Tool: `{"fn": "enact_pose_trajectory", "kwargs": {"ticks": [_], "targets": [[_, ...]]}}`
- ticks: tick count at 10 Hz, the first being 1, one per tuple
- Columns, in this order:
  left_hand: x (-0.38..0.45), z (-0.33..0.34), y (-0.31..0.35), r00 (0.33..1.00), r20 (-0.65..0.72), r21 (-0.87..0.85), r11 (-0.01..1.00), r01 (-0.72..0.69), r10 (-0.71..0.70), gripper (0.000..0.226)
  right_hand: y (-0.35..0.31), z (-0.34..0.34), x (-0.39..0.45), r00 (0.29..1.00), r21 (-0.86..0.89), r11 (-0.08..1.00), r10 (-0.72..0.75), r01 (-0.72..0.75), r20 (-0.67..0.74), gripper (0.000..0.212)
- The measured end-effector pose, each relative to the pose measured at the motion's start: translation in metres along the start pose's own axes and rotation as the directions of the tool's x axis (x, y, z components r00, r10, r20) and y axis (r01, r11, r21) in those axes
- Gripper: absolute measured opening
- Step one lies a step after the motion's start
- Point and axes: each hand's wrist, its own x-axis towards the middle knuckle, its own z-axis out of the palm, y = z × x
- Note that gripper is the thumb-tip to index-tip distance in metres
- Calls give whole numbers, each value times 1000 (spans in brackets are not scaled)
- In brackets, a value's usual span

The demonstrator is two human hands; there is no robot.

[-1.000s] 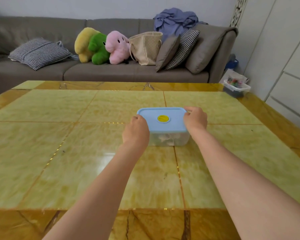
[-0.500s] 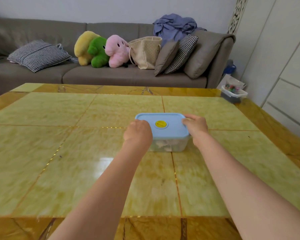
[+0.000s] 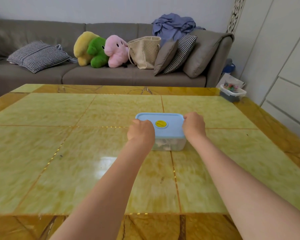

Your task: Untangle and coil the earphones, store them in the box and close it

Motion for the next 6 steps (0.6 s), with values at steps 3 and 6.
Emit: {"fn": "enact_pose_trajectory", "kwargs": {"ticks": [3, 6], "targets": [[-1, 2, -6, 1000, -9, -56, 998, 16, -16, 31, -4, -9, 2, 997, -107, 994, 7, 1, 74, 29], [-92, -75, -29, 792, -568, -654, 462, -600, 224, 30, -13, -168, -70, 970, 699, 676, -217, 233, -113, 17]]}}
